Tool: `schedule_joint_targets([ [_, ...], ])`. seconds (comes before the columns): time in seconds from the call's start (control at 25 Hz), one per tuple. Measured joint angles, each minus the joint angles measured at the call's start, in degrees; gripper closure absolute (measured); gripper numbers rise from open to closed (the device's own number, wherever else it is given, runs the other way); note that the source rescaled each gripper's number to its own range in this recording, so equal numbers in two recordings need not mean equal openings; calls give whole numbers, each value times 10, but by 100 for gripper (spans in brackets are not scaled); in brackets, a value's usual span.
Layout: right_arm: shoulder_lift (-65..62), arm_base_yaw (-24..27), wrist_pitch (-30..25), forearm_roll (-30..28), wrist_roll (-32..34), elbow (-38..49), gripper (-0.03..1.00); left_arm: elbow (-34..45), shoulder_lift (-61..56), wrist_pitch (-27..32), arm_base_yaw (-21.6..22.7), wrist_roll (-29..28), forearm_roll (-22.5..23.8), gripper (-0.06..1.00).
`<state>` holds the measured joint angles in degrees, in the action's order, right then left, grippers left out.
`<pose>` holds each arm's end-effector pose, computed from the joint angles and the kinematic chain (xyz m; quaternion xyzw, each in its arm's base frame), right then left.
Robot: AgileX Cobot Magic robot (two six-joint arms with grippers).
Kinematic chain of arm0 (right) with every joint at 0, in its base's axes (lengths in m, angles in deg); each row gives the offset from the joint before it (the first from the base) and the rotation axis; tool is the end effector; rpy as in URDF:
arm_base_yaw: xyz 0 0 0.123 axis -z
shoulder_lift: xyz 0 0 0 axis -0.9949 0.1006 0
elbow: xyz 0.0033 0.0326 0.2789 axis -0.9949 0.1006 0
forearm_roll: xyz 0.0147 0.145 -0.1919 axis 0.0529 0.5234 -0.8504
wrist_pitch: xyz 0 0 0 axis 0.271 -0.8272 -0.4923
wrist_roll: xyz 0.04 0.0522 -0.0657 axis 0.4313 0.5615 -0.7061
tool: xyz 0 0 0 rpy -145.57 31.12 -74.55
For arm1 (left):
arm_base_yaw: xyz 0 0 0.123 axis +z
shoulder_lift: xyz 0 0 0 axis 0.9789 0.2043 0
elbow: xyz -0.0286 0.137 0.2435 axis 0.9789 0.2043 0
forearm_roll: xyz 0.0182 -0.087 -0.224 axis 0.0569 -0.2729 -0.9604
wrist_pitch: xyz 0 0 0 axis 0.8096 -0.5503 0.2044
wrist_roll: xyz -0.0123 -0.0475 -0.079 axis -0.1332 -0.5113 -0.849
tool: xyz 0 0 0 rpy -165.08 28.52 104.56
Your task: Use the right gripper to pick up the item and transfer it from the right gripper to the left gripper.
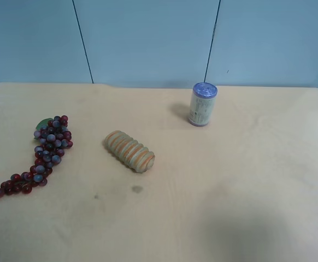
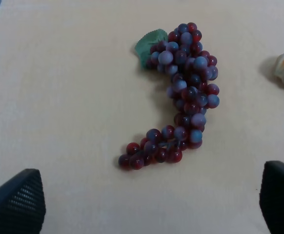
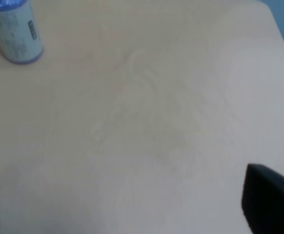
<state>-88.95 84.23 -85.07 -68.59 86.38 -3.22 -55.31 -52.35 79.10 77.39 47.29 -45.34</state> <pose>-0.0098 0.0010 0.2705 -0.0061 0.8557 0.0029 0.5174 -0.0087 0.0027 0.2719 -0.0006 0.8506 0.0083 0.5258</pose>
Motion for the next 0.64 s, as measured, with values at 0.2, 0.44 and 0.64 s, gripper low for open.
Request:
schedule_joint_targets([
  [0.2, 0, 0, 0, 1, 0, 0, -2, 0, 0, 0, 0, 0, 0, 3],
  [0.44, 0, 0, 0, 1, 0, 0, -2, 0, 0, 0, 0, 0, 0, 3],
  [0.64, 0, 0, 0, 1, 0, 0, -2, 0, 0, 0, 0, 0, 0, 3],
])
